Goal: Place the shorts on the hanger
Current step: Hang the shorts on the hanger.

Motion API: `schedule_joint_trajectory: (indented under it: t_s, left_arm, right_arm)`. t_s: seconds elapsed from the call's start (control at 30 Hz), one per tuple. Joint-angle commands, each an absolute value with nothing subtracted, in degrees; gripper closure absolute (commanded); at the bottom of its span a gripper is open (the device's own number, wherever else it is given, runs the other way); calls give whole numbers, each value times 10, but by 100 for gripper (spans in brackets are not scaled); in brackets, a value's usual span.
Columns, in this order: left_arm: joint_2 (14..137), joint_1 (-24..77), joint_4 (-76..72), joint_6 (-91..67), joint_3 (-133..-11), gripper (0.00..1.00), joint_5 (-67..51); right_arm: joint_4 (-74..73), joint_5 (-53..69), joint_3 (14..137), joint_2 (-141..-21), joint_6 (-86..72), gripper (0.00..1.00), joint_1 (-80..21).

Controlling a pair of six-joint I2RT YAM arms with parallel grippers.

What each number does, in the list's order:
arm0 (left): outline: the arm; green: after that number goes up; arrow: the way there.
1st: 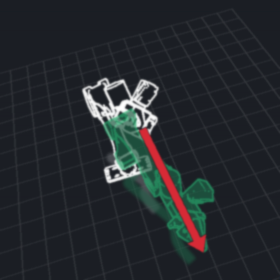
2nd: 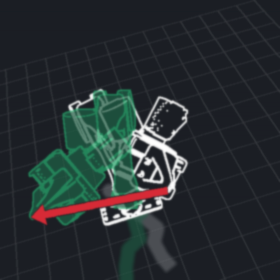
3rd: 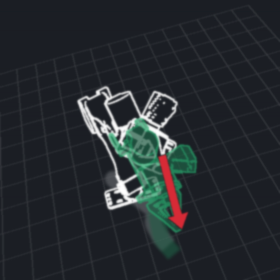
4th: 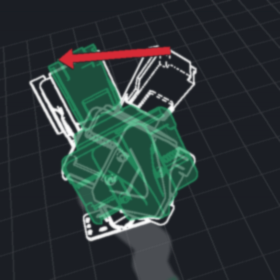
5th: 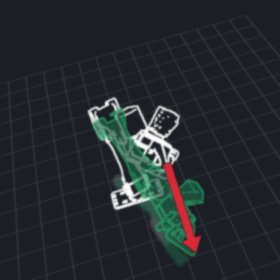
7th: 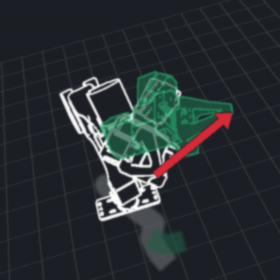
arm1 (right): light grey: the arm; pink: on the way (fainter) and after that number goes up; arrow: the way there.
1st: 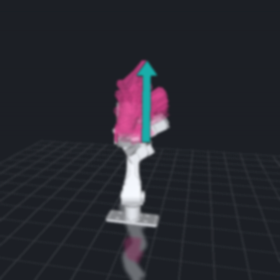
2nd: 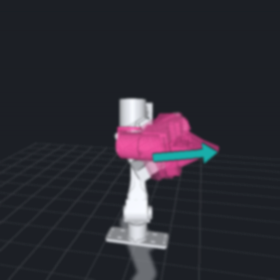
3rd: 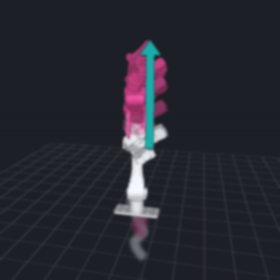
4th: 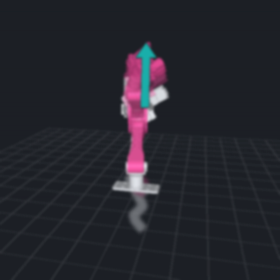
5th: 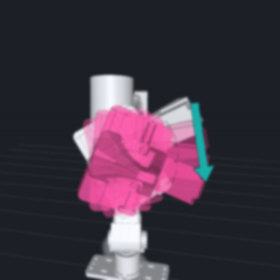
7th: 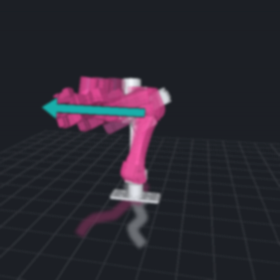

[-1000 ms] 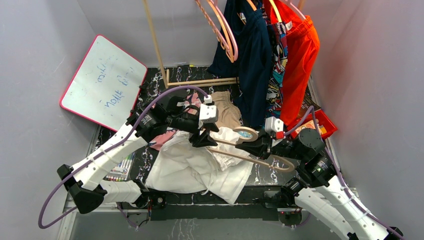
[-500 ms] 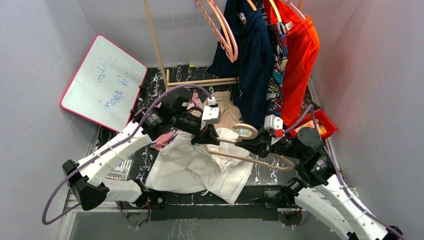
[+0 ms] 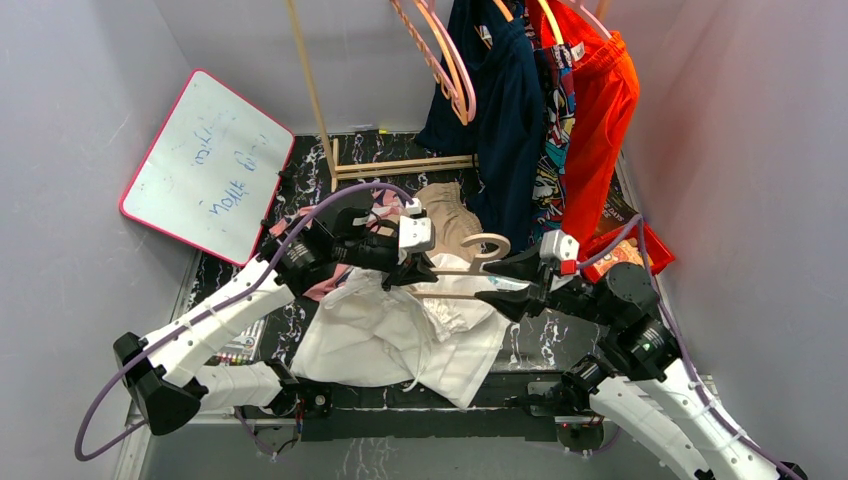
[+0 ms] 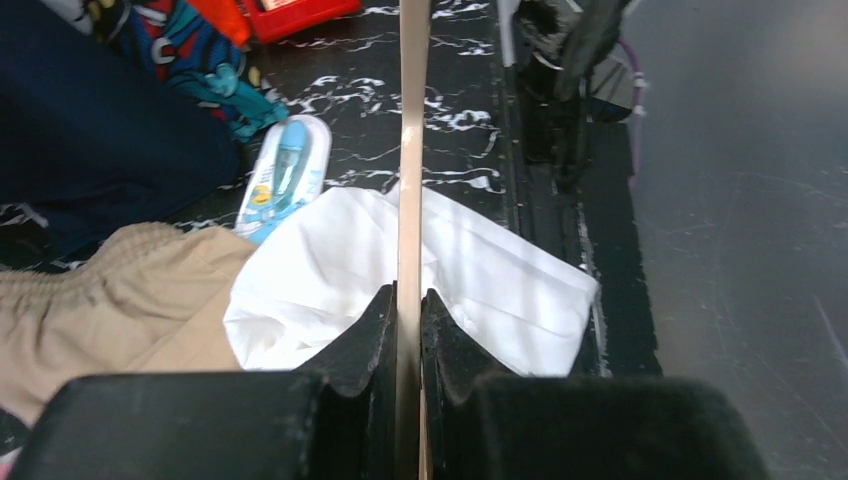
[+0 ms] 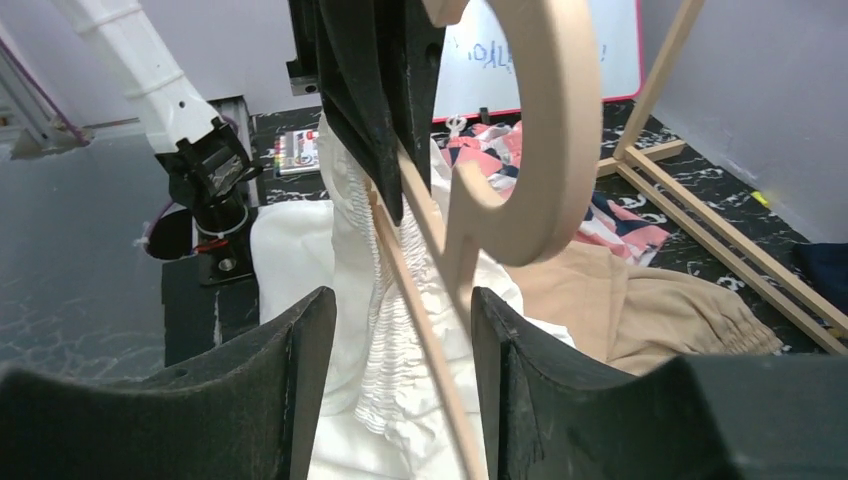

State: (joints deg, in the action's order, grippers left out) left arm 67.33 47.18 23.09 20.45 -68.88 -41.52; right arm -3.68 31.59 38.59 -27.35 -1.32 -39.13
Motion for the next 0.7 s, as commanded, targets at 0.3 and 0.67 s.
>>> schedule_joint_trajectory:
  t_s: [0.3, 0.67]
  left_arm:
    - [588, 462, 183, 166, -633, 100, -207]
    - [509, 459, 226, 126, -599, 100, -91]
  right_arm:
    - [-175, 101, 445, -161, -101, 29, -395]
    - [-297, 11, 471, -236, -193, 32, -395]
